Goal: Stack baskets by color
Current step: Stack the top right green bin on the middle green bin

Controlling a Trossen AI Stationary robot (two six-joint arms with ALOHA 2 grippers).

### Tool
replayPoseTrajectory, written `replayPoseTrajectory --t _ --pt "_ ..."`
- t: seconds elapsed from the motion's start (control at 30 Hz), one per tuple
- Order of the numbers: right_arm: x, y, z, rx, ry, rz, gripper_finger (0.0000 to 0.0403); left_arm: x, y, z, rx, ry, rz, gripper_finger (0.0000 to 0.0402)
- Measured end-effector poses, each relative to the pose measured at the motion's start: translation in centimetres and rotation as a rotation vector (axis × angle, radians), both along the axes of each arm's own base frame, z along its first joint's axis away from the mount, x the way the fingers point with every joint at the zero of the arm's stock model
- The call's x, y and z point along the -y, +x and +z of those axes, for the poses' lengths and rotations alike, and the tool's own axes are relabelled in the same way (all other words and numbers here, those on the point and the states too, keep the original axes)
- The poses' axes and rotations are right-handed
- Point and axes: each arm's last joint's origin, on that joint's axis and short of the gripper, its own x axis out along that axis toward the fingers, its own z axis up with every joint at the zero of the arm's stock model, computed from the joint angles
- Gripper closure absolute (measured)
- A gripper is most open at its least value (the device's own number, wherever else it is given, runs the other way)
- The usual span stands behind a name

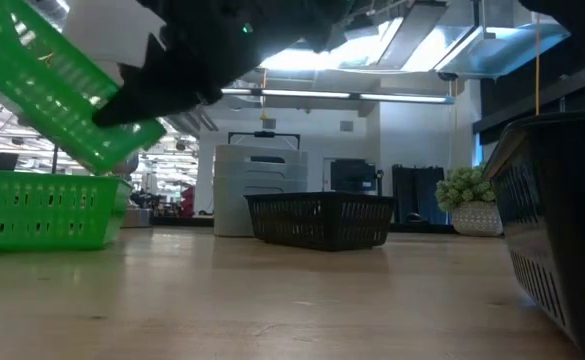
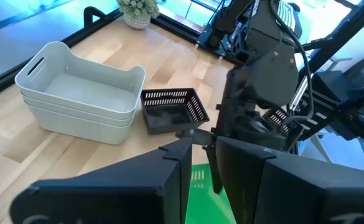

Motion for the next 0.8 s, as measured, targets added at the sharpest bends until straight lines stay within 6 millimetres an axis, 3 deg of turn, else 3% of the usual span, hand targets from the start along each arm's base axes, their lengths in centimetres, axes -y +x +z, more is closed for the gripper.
replayPoseTrajectory --t 0.33,0.6,0.8 --pt "1.4 -0.3 -0.4 -0.070 -0.013 -0.026 0.0403 0.0 0.0 0.0 0.000 0.001 0.000 0.0335" --pt "0.3 0.3 2.8 0.025 -0.047 0.067 0.0403 0.0 0.0 0.0 -0.003 0.025 -0.010 0.0335" --pt "0.6 -0.1 1.4 -0.047 -0.069 0.081 0.0403 0.0 0.0 0.0 -0.003 0.025 -0.010 0.0335"
